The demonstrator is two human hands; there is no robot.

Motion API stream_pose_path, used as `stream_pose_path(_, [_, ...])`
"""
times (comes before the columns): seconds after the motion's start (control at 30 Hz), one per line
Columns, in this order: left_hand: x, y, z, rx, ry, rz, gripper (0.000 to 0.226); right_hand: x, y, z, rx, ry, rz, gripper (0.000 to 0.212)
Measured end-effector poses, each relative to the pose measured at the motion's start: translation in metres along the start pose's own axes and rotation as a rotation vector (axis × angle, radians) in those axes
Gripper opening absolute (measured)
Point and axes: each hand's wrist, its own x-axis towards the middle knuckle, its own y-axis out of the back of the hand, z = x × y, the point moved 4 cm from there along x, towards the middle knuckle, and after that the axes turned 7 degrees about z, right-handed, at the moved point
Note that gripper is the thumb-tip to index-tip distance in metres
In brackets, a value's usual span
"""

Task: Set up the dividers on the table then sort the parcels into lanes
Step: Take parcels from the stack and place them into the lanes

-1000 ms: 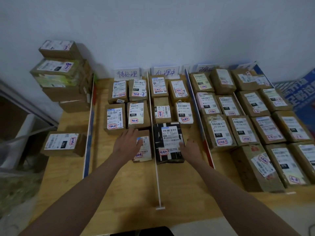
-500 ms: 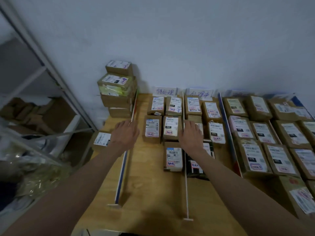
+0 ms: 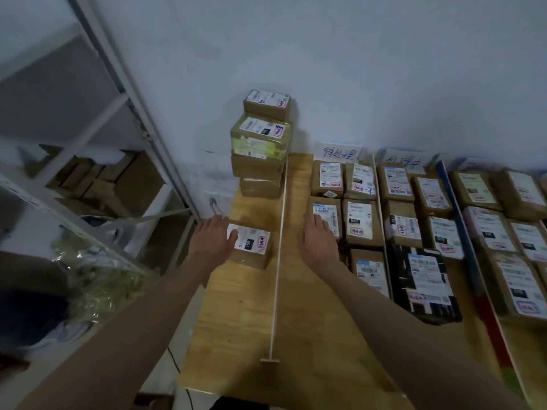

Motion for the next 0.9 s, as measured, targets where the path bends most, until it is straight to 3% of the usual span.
stream_pose_path(0.27, [0.002,-0.057,-0.025,0.003,-0.001,-0.220,0.043,0.016,-0.075,-0.041,-0.064,0.056,-0.266,0.050])
stream_pose_path(0.37, [0.003,-0.073,-0.025,-0.053,0.021,-0.281,0.043,0.028,-0.101,-0.047,-0.108,0.098,-0.385,0.065])
stream_pose_path(0.47, [0.013,-0.083,-0.031,-0.174,0.058,-0.304,0.042,0.035,-0.119,-0.051,-0.127,0.084,-0.427,0.064])
stream_pose_path(0.7, [0.041,-0.086,-0.048,-0.438,0.284,-0.326,0.039,0.034,-0.153,-0.059,0.057,-0.210,-0.492,0.042])
stream_pose_path(0.9, [0.047,-0.085,-0.050,-0.623,0.342,-0.282,0.036,0.032,-0.173,-0.066,0.298,-0.444,-0.452,0.040])
